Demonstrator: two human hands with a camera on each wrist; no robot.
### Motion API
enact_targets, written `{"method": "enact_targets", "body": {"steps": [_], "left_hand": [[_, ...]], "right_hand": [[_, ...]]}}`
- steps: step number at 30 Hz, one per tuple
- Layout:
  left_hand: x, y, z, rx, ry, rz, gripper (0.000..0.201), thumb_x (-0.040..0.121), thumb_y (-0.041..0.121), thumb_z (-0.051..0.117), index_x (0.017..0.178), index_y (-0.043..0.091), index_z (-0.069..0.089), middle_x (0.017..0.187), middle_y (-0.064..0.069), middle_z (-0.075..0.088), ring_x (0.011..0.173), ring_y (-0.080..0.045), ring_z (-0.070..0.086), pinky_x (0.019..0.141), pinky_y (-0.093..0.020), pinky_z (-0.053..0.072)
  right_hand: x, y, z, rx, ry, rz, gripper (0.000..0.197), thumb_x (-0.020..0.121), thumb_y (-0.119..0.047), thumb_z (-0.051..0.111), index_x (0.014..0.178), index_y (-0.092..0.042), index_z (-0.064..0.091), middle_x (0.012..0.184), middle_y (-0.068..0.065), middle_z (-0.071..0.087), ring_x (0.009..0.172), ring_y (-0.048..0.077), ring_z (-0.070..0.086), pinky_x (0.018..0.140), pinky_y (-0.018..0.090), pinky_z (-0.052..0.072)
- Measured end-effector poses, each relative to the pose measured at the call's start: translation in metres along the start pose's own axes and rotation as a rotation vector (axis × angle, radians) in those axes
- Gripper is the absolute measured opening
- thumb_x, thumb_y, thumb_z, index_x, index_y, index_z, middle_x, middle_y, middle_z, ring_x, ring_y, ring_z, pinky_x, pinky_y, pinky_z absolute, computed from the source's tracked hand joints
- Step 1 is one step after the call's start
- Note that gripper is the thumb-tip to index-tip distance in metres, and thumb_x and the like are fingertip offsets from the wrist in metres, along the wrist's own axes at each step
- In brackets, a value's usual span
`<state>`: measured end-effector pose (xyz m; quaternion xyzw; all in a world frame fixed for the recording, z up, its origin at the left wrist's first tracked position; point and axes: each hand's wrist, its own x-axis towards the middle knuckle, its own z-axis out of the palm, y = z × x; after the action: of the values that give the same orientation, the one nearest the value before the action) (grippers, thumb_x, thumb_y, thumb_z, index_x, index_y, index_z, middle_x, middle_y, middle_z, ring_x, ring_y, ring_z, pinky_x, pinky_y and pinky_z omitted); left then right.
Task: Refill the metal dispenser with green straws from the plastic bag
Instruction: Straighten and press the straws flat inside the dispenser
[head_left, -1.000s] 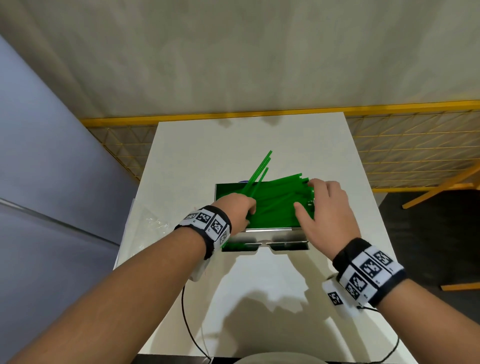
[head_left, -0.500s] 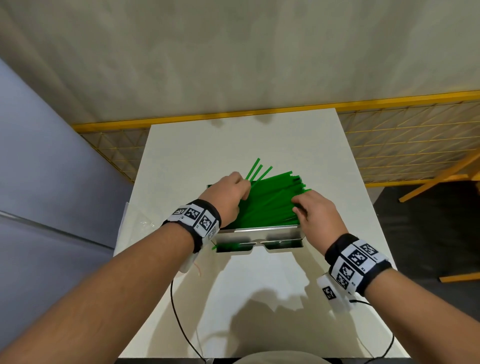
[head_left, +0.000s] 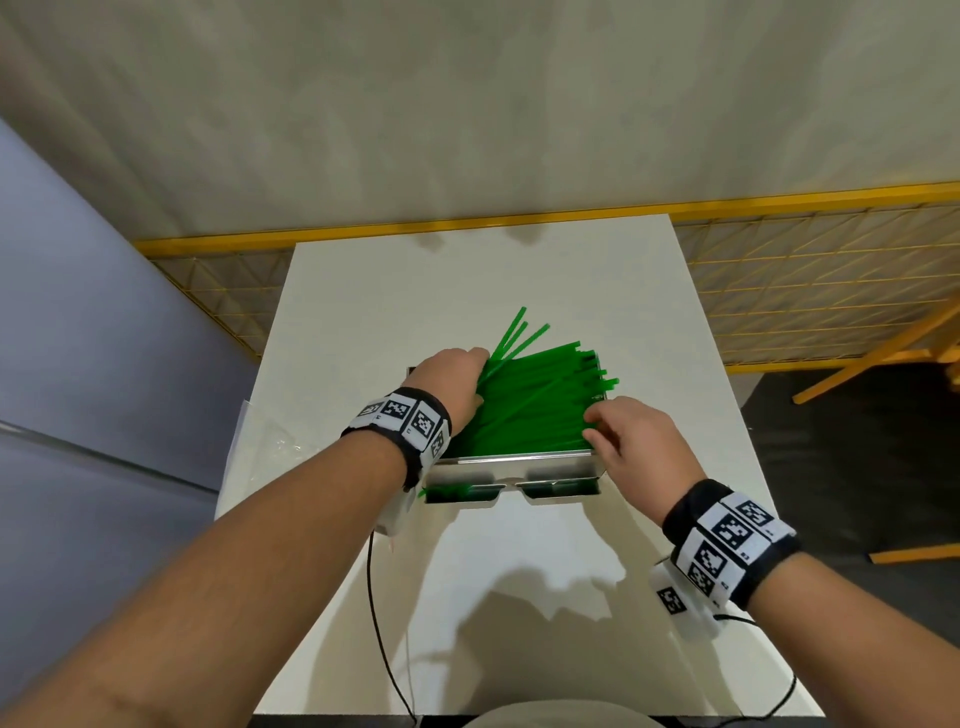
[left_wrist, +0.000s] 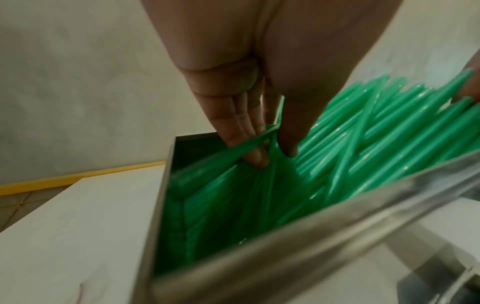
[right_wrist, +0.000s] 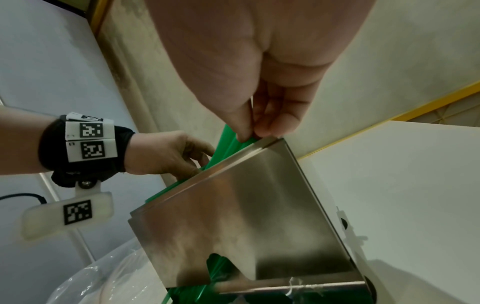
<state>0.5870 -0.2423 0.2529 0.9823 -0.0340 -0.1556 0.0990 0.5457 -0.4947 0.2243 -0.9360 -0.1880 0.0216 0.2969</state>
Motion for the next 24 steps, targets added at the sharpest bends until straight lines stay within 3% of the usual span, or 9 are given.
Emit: {"method": "enact_targets", "body": {"steps": [4,7,10,12,15,18,20,22,24], "left_hand": [[0.003,0.007,-0.006,-0.007,0.012,0.073,0.042,0.095,0.016,0.061,0.137,0.018,0.056,0.125,-0.009,0.065,0.114,-0.03,0.06,0.098,-0.041,0.049],[0.002,0.011,-0.007,0.008,-0.035,0.13,0.045,0.099,0.021,0.06,0.144,0.021,0.052,0.133,-0.007,0.06,0.123,-0.028,0.055,0.103,-0.04,0.045],[0.002,0.013,-0.003,0.001,-0.074,0.171,0.043,0.097,0.023,0.063,0.14,0.023,0.056,0.129,-0.004,0.06,0.122,-0.026,0.055,0.104,-0.041,0.044],[0.001,0.015,-0.001,0.012,-0.094,0.182,0.042,0.096,0.024,0.065,0.137,0.023,0.059,0.126,-0.003,0.06,0.119,-0.025,0.056,0.102,-0.041,0.045],[-0.001,0.015,0.0,0.031,-0.044,0.172,0.037,0.092,0.024,0.069,0.129,0.021,0.061,0.123,-0.003,0.057,0.113,-0.025,0.057,0.095,-0.039,0.05],[-0.005,0.013,-0.001,-0.004,0.041,0.146,0.036,0.087,0.022,0.073,0.119,0.017,0.057,0.121,-0.004,0.052,0.102,-0.023,0.057,0.086,-0.038,0.053],[-0.006,0.011,-0.001,-0.034,0.055,0.12,0.037,0.084,0.02,0.074,0.115,0.015,0.054,0.119,-0.005,0.049,0.093,-0.022,0.056,0.079,-0.035,0.052],[-0.008,0.01,0.001,-0.051,0.04,0.109,0.039,0.083,0.018,0.075,0.112,0.015,0.051,0.118,-0.005,0.048,0.085,-0.02,0.055,0.073,-0.033,0.05],[-0.009,0.01,0.007,-0.068,0.013,0.107,0.043,0.081,0.016,0.076,0.115,0.015,0.049,0.119,-0.006,0.048,0.084,-0.021,0.056,0.074,-0.035,0.052]], "right_hand": [[0.005,0.003,-0.002,-0.044,-0.046,-0.005,0.009,0.09,-0.009,0.064,0.085,-0.01,0.072,0.08,-0.001,0.056,0.075,0.023,0.059,0.066,0.03,0.044],[0.005,0.001,-0.011,-0.01,0.091,0.012,0.017,0.087,-0.008,0.063,0.102,-0.01,0.07,0.097,0.002,0.057,0.083,0.018,0.056,0.074,0.028,0.046],[0.012,-0.007,-0.018,-0.094,0.178,-0.079,0.043,0.088,-0.017,0.063,0.129,-0.008,0.058,0.127,0.01,0.054,0.114,0.025,0.051,0.094,0.034,0.044],[0.018,-0.009,-0.013,-0.195,0.064,-0.144,0.05,0.093,-0.025,0.058,0.139,-0.005,0.051,0.139,0.013,0.051,0.127,0.029,0.047,0.106,0.041,0.041],[0.022,-0.004,-0.001,-0.27,-0.077,-0.14,0.052,0.099,-0.029,0.047,0.142,0.0,0.047,0.141,0.016,0.052,0.129,0.032,0.049,0.11,0.043,0.04],[0.021,-0.004,-0.001,-0.261,-0.041,-0.141,0.052,0.099,-0.03,0.043,0.14,0.002,0.048,0.139,0.017,0.052,0.126,0.033,0.05,0.109,0.043,0.04],[0.021,-0.01,-0.006,-0.203,0.041,-0.14,0.056,0.095,-0.032,0.049,0.14,0.001,0.048,0.14,0.018,0.05,0.128,0.033,0.047,0.11,0.043,0.039],[0.024,-0.019,-0.011,-0.178,0.095,-0.159,0.063,0.092,-0.036,0.055,0.142,-0.001,0.045,0.147,0.018,0.043,0.134,0.033,0.04,0.114,0.045,0.034],[0.032,-0.031,-0.014,-0.257,0.054,-0.213,0.073,0.088,-0.044,0.057,0.146,-0.003,0.039,0.156,0.018,0.032,0.144,0.034,0.029,0.119,0.048,0.026]]}}
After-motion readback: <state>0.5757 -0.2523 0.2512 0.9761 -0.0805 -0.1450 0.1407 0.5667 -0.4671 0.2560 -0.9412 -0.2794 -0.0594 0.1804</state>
